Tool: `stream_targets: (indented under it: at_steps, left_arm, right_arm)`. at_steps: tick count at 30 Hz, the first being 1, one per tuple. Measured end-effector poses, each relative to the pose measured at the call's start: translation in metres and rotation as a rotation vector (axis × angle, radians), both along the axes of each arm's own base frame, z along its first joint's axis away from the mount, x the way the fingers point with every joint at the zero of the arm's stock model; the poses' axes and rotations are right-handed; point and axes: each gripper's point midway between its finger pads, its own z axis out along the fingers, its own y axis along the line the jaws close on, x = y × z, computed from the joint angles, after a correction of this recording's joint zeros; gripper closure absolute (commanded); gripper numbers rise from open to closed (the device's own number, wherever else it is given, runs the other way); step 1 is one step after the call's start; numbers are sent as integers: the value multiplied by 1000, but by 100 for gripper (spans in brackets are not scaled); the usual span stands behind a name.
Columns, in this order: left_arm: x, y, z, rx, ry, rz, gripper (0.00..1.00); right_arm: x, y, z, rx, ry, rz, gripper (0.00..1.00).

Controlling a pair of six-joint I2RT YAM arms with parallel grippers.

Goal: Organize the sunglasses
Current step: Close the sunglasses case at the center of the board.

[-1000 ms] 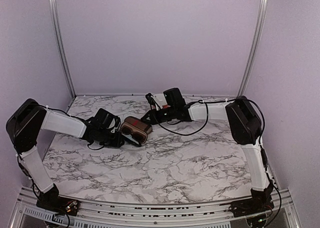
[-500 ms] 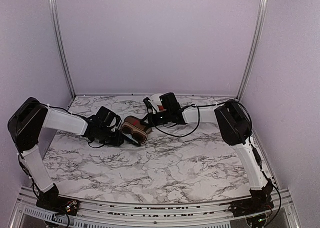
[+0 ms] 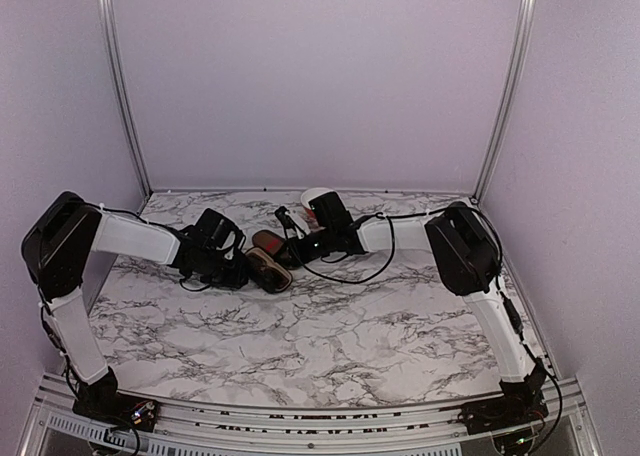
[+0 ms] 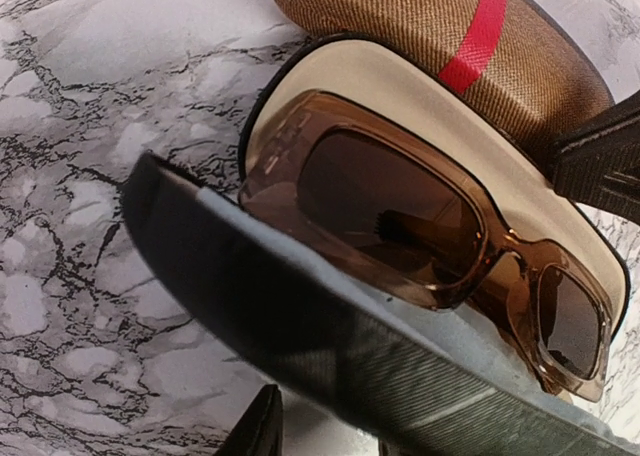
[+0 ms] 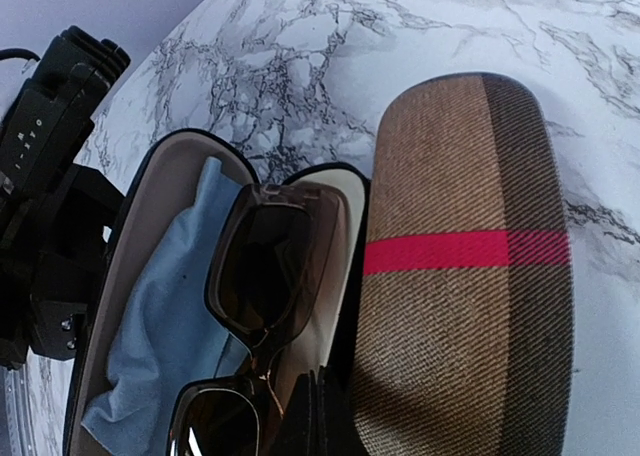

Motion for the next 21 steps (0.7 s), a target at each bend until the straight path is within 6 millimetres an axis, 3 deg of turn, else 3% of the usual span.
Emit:
stream_targets:
  at_steps: [14,21]
  left_arm:
    - [10,-1,-2,73,65,-47,69]
    - [28,-15,-2,110,93,-108,69]
  right_arm:
    - [-5,0,-5,33,46,-5,100]
    - [-35,28,7,93,40,79,100]
